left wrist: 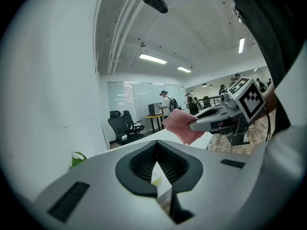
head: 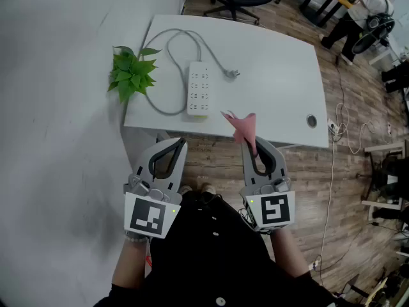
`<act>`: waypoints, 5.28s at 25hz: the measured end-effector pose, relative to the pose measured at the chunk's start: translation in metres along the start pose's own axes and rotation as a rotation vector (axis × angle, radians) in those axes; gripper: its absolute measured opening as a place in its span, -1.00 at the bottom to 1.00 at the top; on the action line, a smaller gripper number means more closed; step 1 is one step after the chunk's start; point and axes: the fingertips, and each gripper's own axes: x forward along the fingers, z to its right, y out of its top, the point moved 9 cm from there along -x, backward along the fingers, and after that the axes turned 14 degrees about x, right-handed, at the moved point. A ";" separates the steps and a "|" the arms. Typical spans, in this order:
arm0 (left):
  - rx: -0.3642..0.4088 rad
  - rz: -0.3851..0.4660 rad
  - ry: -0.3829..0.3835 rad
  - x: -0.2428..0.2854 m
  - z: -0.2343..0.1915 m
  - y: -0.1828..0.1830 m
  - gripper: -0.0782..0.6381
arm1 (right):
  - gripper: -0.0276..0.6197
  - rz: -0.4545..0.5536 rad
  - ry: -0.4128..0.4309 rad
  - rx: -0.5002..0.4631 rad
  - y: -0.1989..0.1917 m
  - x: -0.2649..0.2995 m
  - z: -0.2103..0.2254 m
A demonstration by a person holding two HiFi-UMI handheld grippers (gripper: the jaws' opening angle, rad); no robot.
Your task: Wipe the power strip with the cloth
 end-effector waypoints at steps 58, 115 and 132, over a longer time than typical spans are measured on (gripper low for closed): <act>-0.083 -0.015 0.016 0.095 -0.034 -0.004 -0.75 | -0.74 0.027 0.011 -0.029 0.019 0.070 0.071; -0.155 -0.136 0.198 0.161 -0.125 -0.046 -0.75 | -0.74 -0.290 0.129 -0.161 -0.017 0.325 0.127; -0.167 -0.163 0.226 0.151 -0.124 -0.050 -0.75 | -0.74 -0.483 0.177 -0.230 -0.069 0.374 0.111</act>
